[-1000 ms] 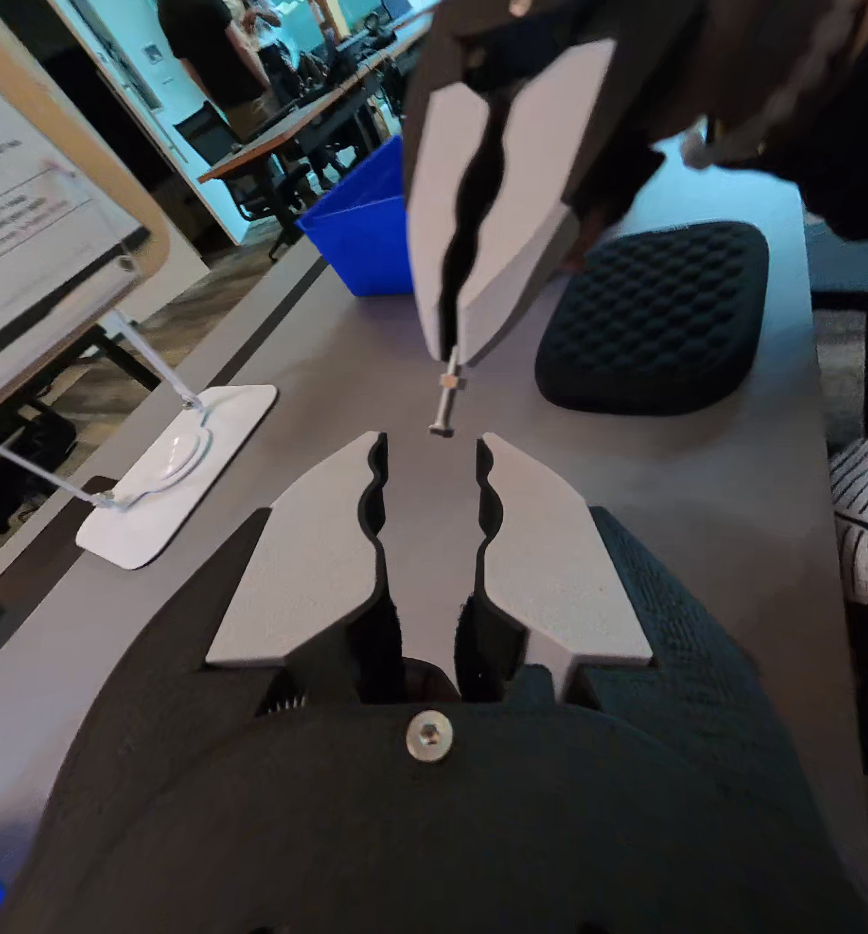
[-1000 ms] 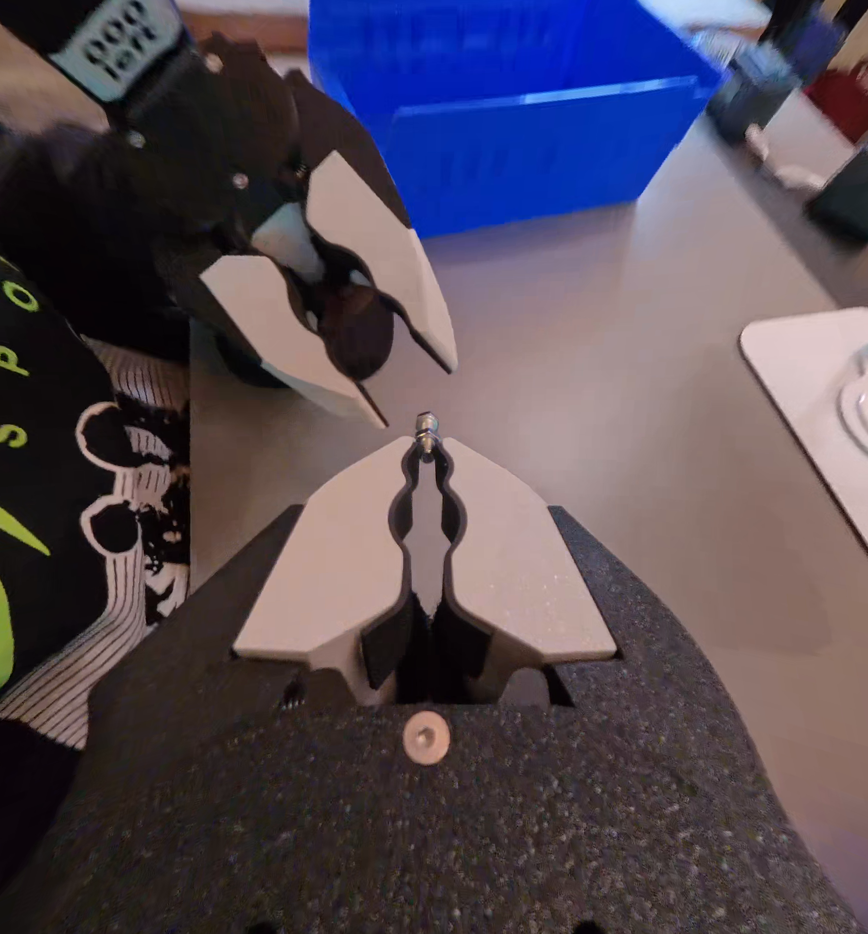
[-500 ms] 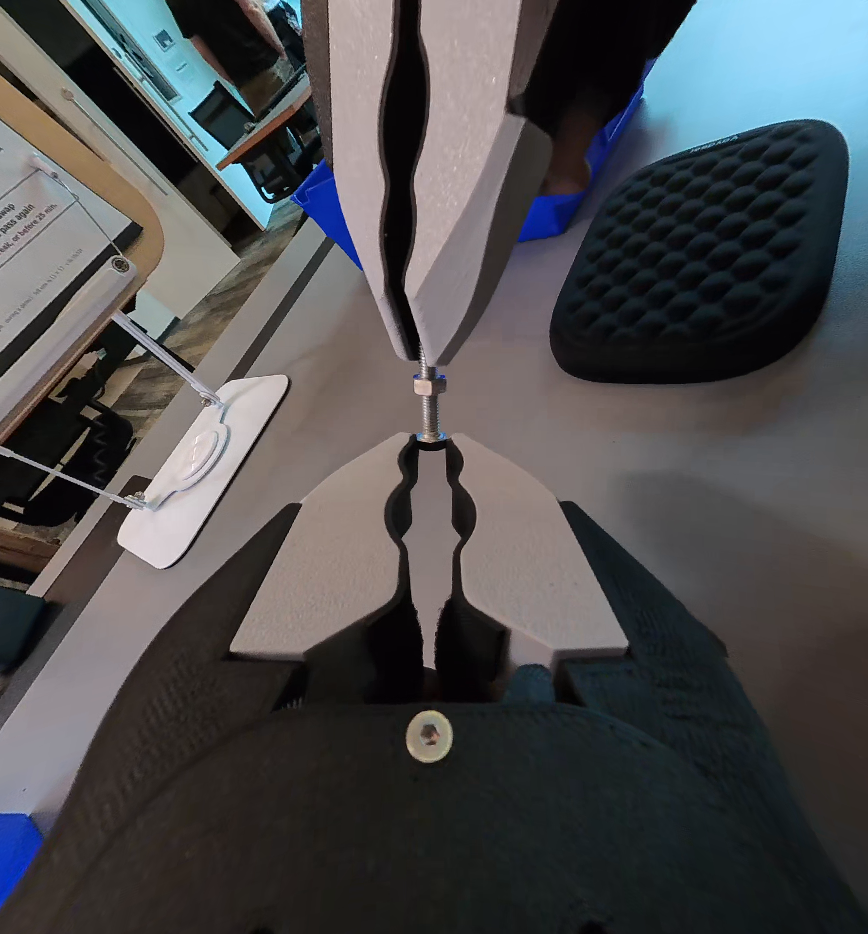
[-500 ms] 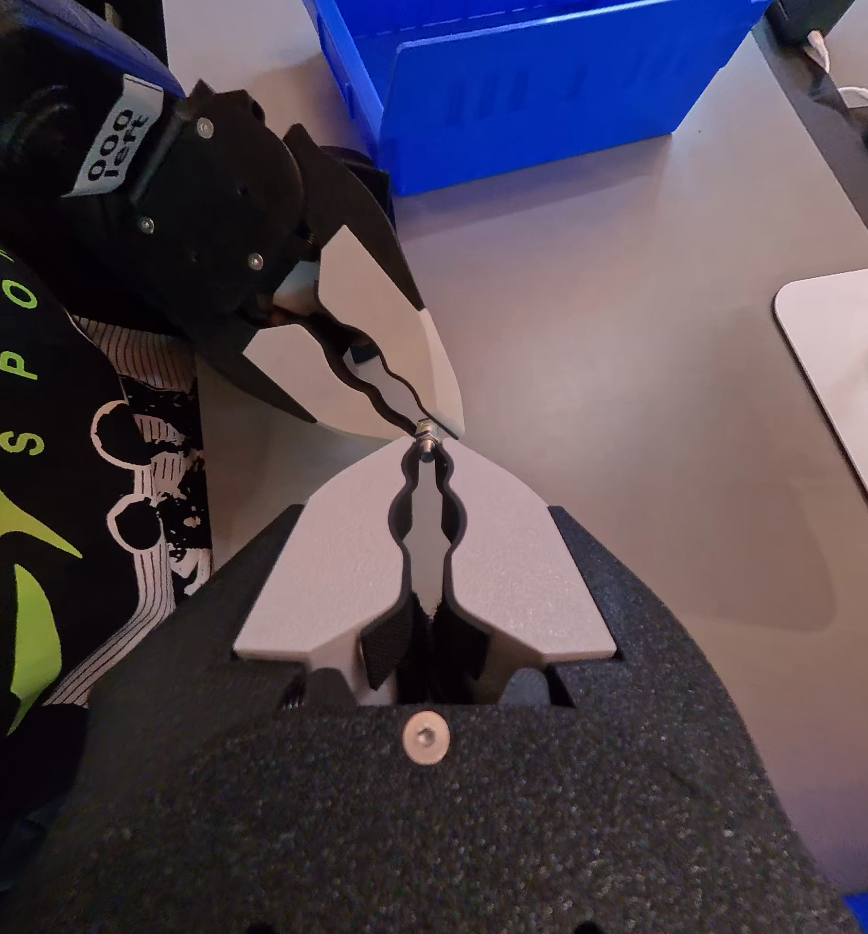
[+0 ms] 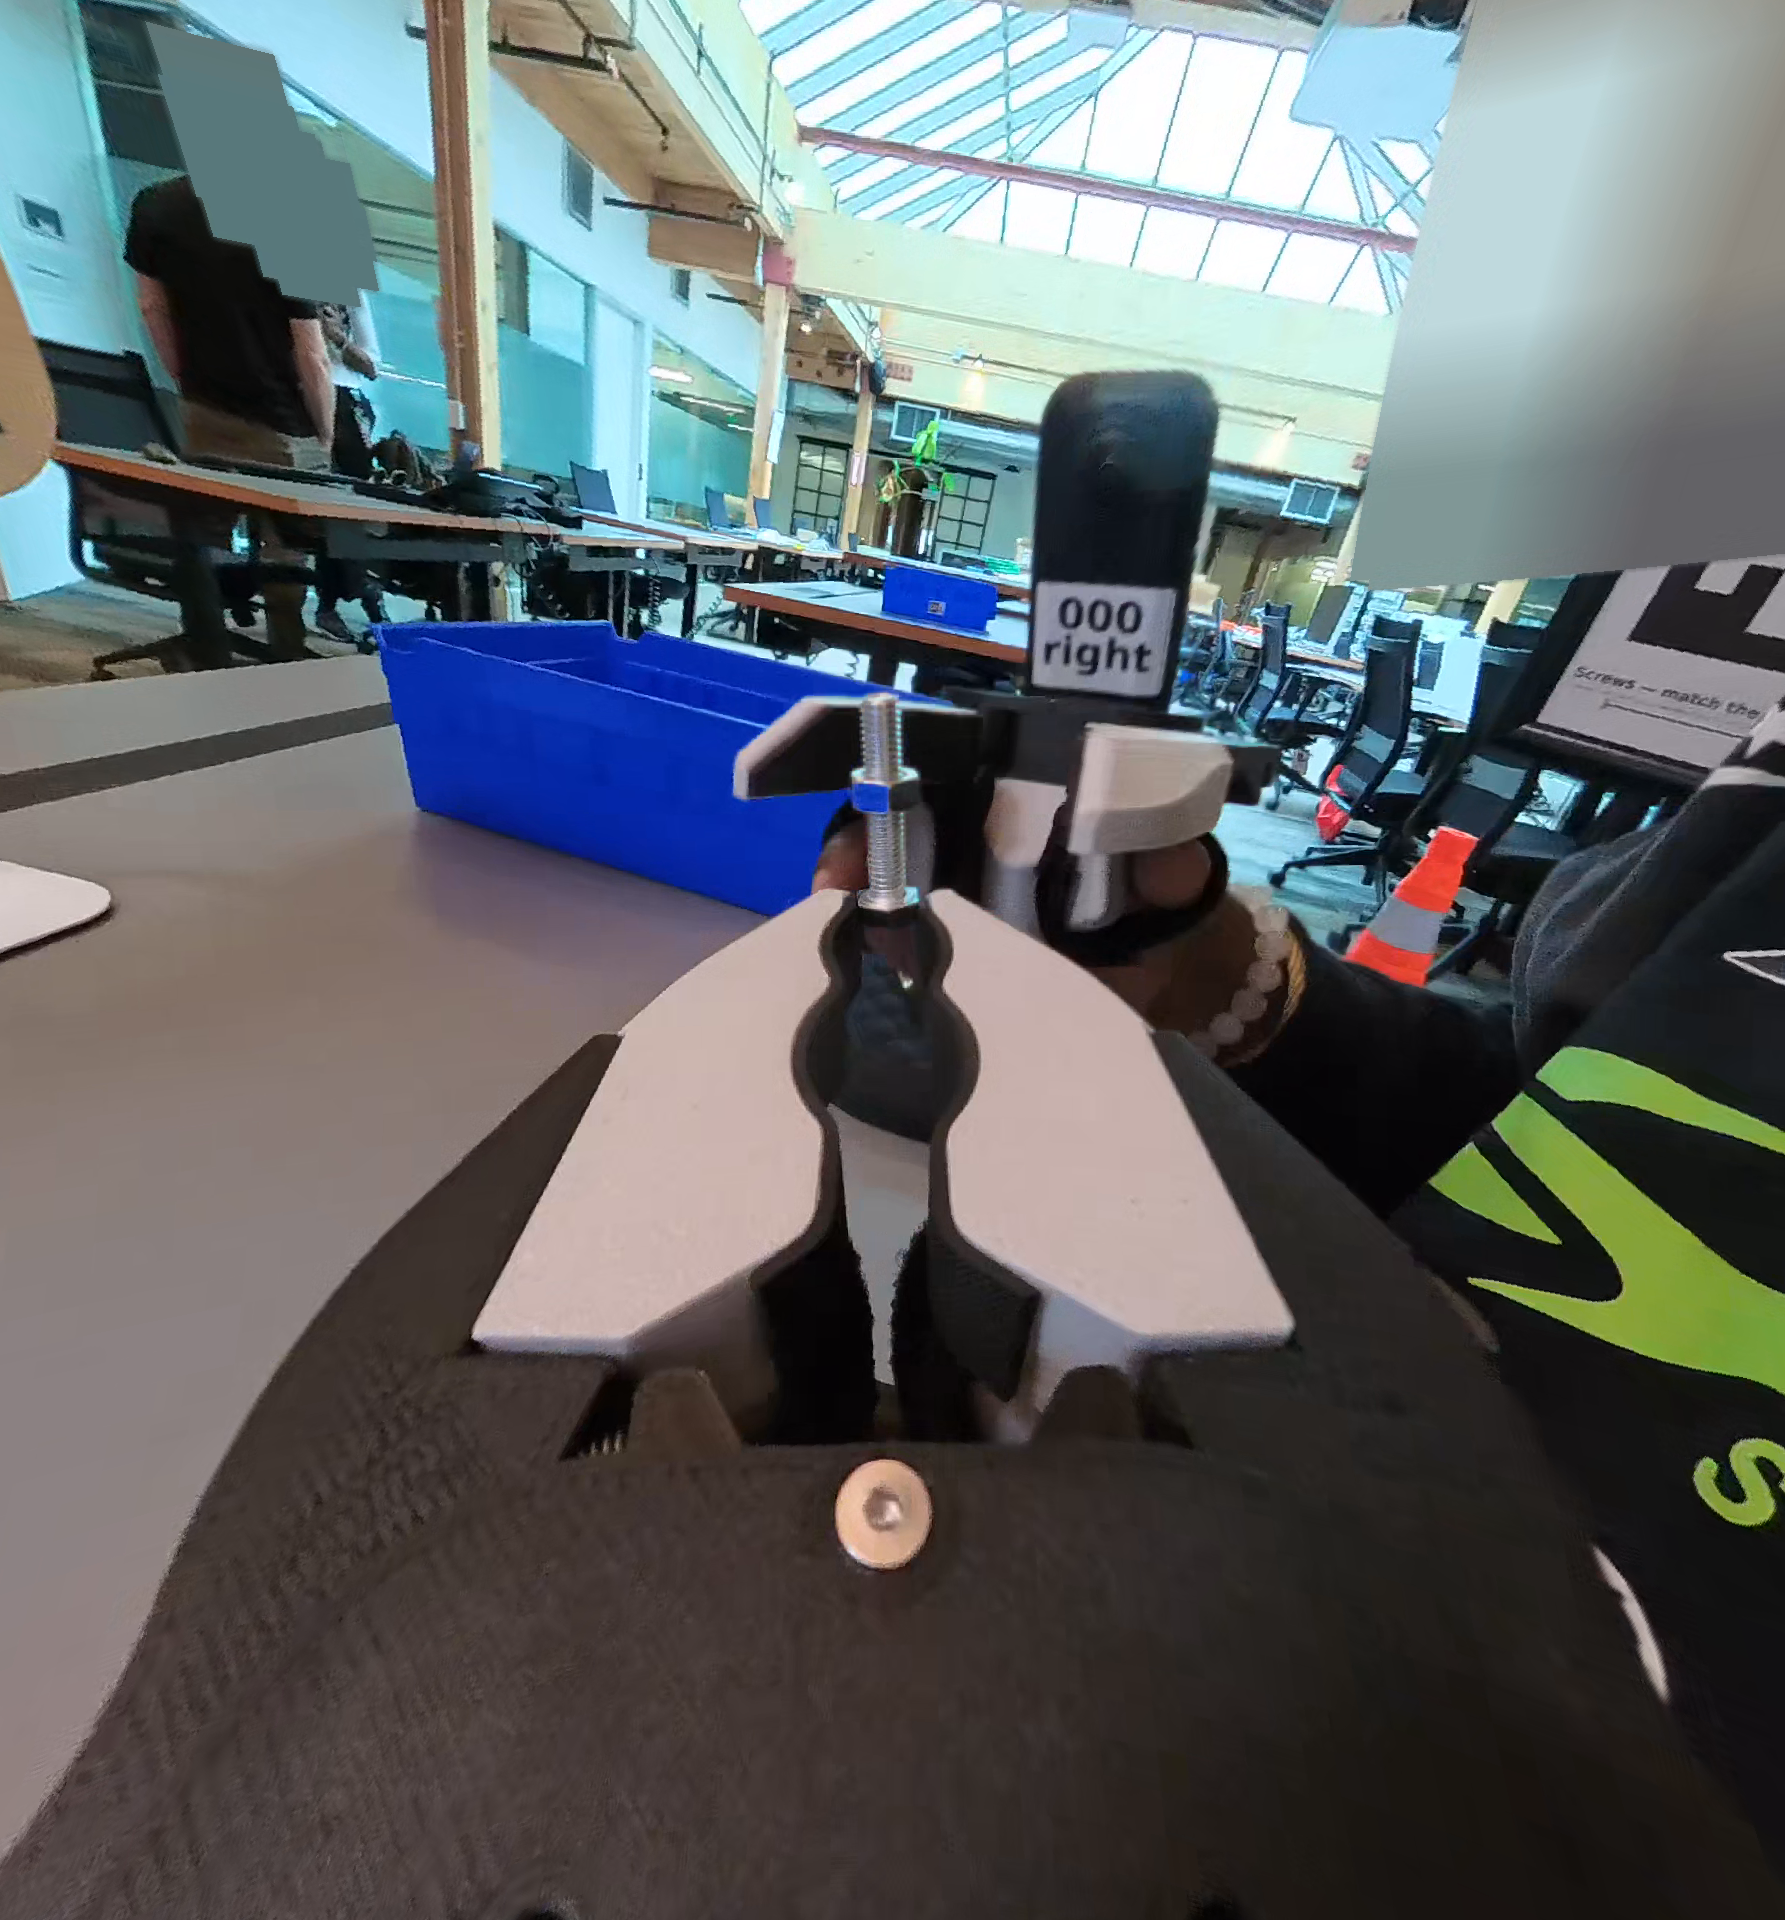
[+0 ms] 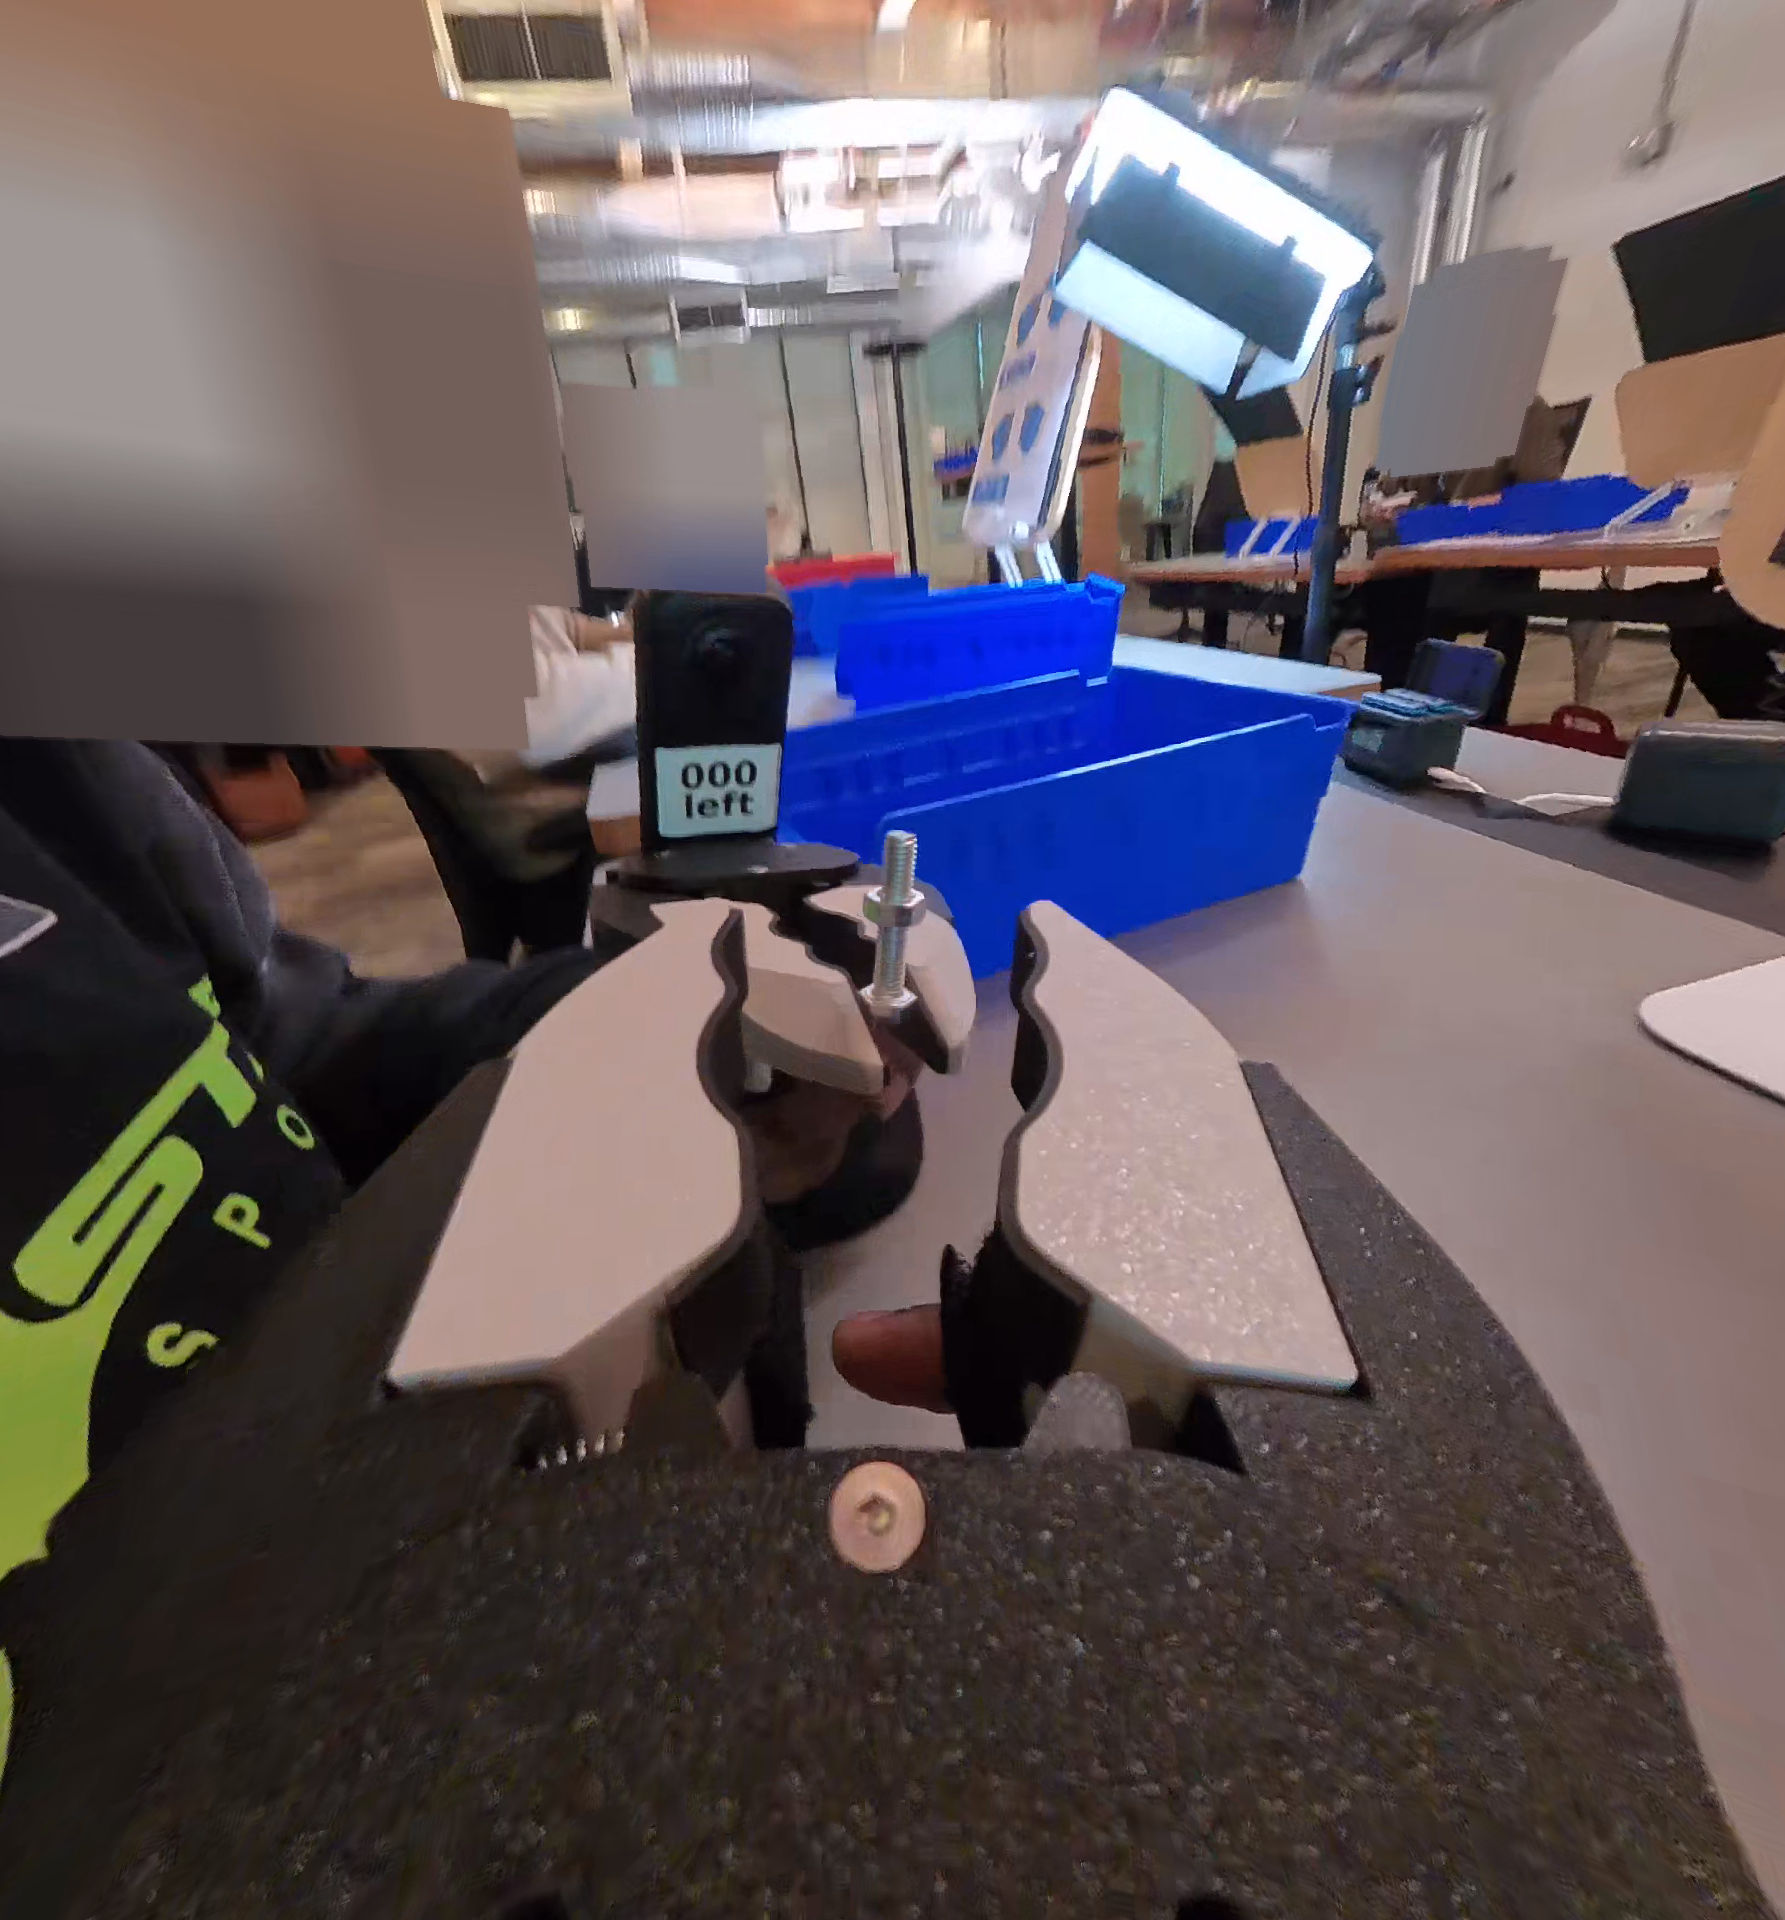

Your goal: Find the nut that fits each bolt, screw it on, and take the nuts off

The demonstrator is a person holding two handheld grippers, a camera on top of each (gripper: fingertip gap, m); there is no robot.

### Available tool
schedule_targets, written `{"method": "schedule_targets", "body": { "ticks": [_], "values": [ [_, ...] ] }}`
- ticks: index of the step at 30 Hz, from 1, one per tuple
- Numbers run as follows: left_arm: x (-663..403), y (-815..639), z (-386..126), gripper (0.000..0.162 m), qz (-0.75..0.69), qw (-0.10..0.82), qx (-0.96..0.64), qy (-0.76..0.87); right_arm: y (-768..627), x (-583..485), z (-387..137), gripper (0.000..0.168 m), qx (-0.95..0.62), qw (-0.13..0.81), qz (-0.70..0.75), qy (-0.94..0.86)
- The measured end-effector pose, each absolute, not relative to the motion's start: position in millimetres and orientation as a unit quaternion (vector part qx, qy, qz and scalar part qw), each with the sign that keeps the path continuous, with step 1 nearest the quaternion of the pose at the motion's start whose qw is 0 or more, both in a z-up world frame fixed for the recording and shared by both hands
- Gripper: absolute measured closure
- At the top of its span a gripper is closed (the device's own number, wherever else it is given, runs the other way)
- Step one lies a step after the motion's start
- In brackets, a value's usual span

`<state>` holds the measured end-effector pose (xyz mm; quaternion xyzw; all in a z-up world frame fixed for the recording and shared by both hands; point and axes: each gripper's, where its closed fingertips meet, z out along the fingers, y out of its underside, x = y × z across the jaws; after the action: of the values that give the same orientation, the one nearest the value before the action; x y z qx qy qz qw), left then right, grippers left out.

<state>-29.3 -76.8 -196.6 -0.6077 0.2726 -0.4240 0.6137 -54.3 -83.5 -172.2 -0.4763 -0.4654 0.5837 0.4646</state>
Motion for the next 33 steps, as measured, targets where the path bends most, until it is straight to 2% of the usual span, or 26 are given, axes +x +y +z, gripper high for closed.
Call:
{"method": "schedule_targets", "body": {
  "ticks": [3, 16, 19, 21, 24, 29, 33],
  "values": [
    [-27, -80, -201, 0.152, -0.417, 0.611, -0.609, 0.286, -82, -57, -176, 0.128, -0.477, 0.456, 0.603, -0.448],
    [-25, -83, -200, 0.152, -0.425, 0.61, -0.601, 0.294, -72, -45, -174, 0.135, -0.479, 0.463, 0.589, -0.457],
    [-25, -84, -200, 0.152, -0.427, 0.61, -0.599, 0.294, -64, -37, -173, 0.151, -0.483, 0.483, 0.578, -0.447],
    [-25, -84, -200, 0.152, -0.427, 0.609, -0.6, 0.295, -64, -34, -171, 0.156, -0.48, 0.485, 0.582, -0.442],
    [-25, -84, -201, 0.152, -0.426, 0.608, -0.601, 0.296, -68, -34, -169, 0.153, -0.47, 0.485, 0.589, -0.443],
    [-24, -84, -202, 0.152, -0.422, 0.607, -0.603, 0.299, -82, -45, -172, 0.135, -0.452, 0.466, 0.6, -0.467],
    [-22, -84, -204, 0.152, -0.417, 0.605, -0.605, 0.305, -87, -55, -175, 0.131, -0.451, 0.461, 0.596, -0.479]
  ]
}}
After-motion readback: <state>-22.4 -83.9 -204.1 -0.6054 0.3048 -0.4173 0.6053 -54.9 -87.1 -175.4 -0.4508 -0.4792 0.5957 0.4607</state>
